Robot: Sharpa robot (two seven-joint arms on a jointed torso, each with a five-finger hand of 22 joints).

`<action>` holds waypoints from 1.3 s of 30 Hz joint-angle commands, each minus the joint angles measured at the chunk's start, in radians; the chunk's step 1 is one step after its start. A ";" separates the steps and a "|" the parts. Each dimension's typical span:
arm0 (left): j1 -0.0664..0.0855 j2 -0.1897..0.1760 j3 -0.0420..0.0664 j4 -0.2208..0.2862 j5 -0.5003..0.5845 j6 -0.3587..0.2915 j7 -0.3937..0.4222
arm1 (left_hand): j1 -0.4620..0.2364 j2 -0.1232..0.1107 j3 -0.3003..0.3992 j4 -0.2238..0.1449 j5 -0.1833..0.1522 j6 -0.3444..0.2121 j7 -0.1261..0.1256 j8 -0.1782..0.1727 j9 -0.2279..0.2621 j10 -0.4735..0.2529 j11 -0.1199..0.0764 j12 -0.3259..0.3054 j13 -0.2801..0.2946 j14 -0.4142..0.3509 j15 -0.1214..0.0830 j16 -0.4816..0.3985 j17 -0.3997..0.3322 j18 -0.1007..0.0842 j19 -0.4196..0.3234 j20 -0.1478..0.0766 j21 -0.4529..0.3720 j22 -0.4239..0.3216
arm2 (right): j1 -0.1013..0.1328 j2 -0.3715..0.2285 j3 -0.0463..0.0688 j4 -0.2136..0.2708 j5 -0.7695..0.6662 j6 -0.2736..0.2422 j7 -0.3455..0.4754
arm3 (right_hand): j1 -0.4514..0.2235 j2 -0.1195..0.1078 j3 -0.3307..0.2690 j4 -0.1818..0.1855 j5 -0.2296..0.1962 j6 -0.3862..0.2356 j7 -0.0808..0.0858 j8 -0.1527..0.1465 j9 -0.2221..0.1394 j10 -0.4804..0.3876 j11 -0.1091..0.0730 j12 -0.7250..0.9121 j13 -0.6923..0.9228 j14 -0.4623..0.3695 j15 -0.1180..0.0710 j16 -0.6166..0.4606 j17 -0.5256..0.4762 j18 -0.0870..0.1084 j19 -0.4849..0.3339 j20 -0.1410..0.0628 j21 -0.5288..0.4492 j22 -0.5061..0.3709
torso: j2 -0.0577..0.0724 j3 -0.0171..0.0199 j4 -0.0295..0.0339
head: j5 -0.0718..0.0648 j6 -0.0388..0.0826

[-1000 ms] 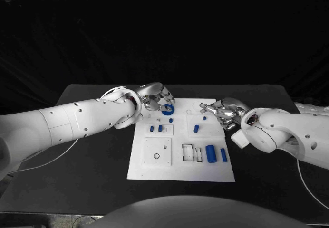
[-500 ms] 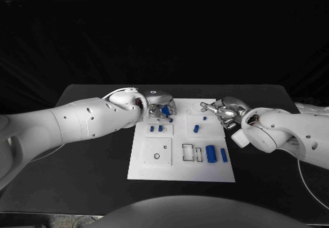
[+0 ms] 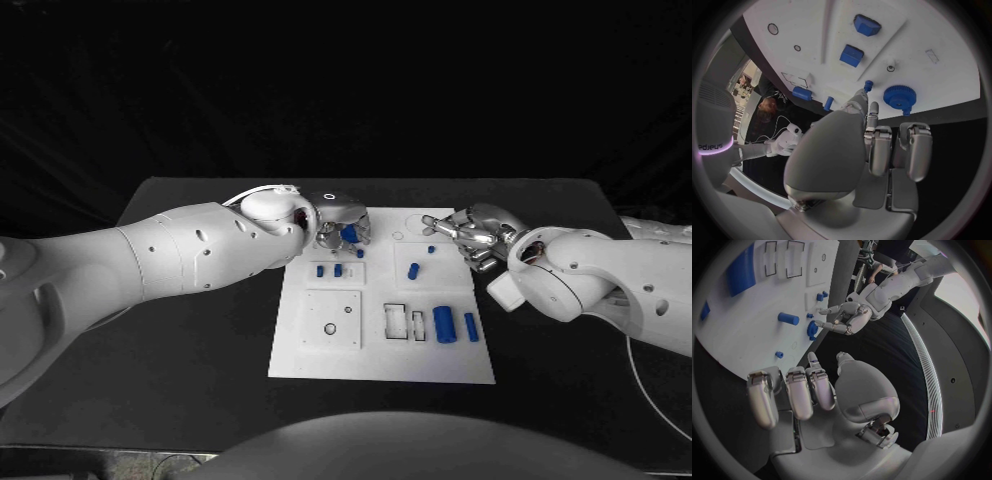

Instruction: Assemble the parts on the task board

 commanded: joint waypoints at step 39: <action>-0.013 0.057 0.001 -0.046 -0.058 0.106 -0.047 | 0.033 0.004 0.050 -0.004 -0.002 -0.015 -0.008 -0.003 -0.020 -0.019 -0.009 -0.002 0.000 0.104 -0.015 0.003 0.263 -0.008 0.103 -0.006 0.002 0.263 | 0.000 0.012 0.000 -0.004 0.018 0.016 -0.001 | 0.010 0.001 -0.005 0.000 0.001 0.000 0.032 0.005 0.002 0.105 0.003 0.003 0.263 0.104 0.004 0.004 0.263 -0.014 0.105 0.004 0.004 0.263 | 0.001 0.0004 -0.0001 | -0.001 0.000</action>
